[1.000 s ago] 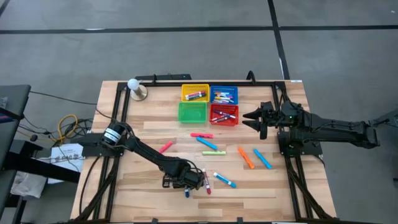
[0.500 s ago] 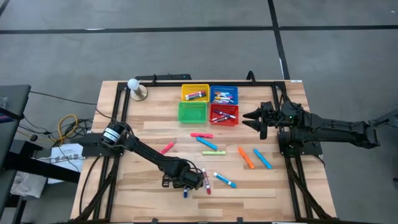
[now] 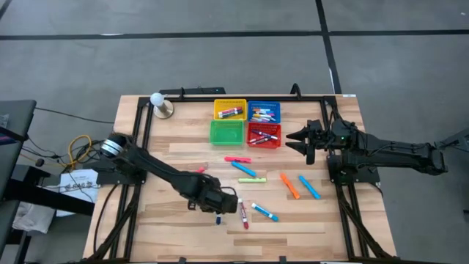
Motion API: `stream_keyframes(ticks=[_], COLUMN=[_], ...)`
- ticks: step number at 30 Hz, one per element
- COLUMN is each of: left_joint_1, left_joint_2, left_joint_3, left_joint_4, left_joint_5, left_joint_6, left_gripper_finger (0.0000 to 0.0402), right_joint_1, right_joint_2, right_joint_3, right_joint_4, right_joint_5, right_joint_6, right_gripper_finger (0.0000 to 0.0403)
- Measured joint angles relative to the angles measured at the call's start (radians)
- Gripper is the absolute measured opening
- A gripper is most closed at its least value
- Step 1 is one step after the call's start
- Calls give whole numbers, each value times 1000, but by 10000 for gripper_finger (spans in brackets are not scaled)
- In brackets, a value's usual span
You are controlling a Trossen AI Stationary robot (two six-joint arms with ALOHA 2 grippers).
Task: Pick & Place Markers
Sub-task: Put the large dark blue marker pen into the yellow bin
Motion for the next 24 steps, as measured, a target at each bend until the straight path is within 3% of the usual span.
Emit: stream_keyframes(ticks=[11,24], left_joint_1=[87,345], left_joint_2=[-252,-450], left_joint_3=[3,5], left_joint_4=[-14,-14], left_joint_5=[-114,-124], left_joint_6=[244,738], left_gripper_finger=[72,75], right_joint_1=[0,0], right_joint_2=[0,0], right_joint_3=[0,0], right_joint_4=[0,0], right_joint_5=[0,0], right_joint_6=[0,0], right_gripper_finger=[178,178])
